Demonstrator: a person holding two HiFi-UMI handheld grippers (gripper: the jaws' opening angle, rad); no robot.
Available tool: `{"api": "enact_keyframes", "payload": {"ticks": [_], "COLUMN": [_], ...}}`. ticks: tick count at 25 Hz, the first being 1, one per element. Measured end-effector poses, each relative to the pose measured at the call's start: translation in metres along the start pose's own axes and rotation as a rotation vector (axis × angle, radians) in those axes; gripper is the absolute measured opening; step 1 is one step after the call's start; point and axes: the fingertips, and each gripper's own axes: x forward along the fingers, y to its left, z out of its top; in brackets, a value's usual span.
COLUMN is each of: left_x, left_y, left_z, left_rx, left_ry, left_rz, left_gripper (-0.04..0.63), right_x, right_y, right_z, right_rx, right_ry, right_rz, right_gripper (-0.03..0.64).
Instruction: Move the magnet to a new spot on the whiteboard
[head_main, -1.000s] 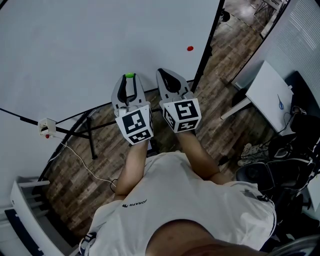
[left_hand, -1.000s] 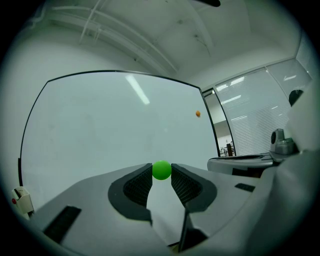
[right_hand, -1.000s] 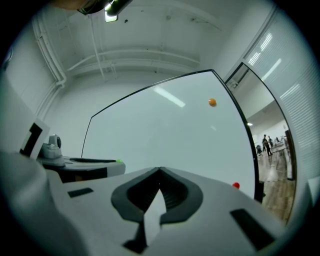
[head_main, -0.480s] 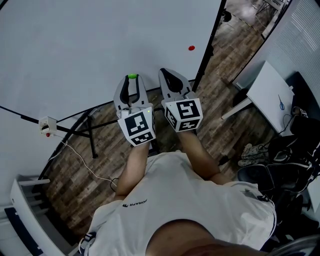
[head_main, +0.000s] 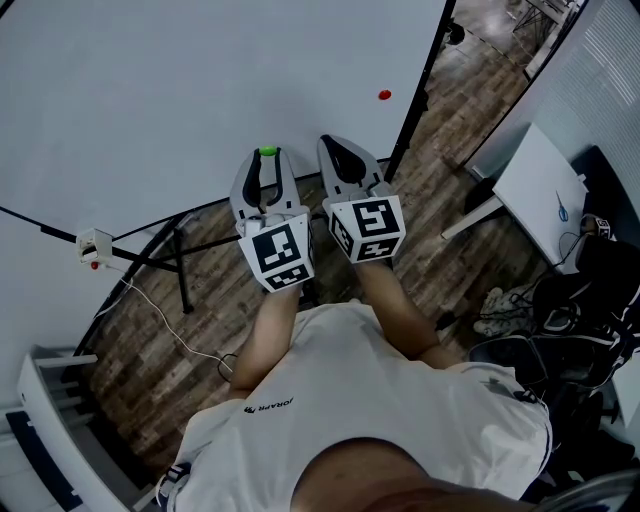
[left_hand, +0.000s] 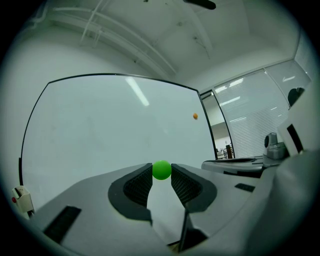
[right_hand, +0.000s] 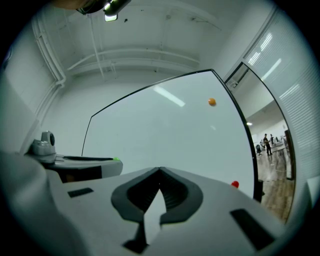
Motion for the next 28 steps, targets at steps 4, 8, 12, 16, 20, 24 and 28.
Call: {"api": "enact_keyframes", "payload": {"ticks": [4,8,12,16,20,24,28], "left_x": [-0.0023,-0.0031,-0.003,-0.0037,-0.0048,-0.0059,-0.007], "left_y": [0.0017,0.003,0.0043,0.0026,0.0037,0.0023,0.003], "left_z": [0.0001,0.0007,-0.0014,-0.0026,-0.0036,-0.0029,-0.0045], "left_rx": [-0.012,-0.026,-0.019,-0.019,-0.02,-0.016,-0.01], "left_ry": [-0.003,0.002,0.001,0.013,0.011,0.009,0.009], "left_rz": [0.006,0.007,0.007,0.003,0.0,0.002,0.004], "left_gripper": [0.118,0.118,0.118,0.118,0.118,0.118,0.118], "right_x": [-0.0013,-0.0022,-0.0016,-0.0028,-0.0038,-0.0058,-0.0064], "right_y": [0.0011,0.0013,0.0022,0.003,0.0046,0.0039,0.0054], "right_z": [-0.0002,0.0004,-0.0006,-0.0008,-0.0004,-0.0001,-0.0007], "right_rx": [0.001,0.006,0.007,0.008,0.015,0.013,0.01], "right_ry": [0.001,-0.001,0.0,-0.001,-0.005,-0.003,-0.004], "right_rz": [0.001,0.0,-0.001,0.0,0.0,0.0,0.002], "right_gripper": [0.014,0.012,0.012,0.014,0.014,0.014,0.014]}}
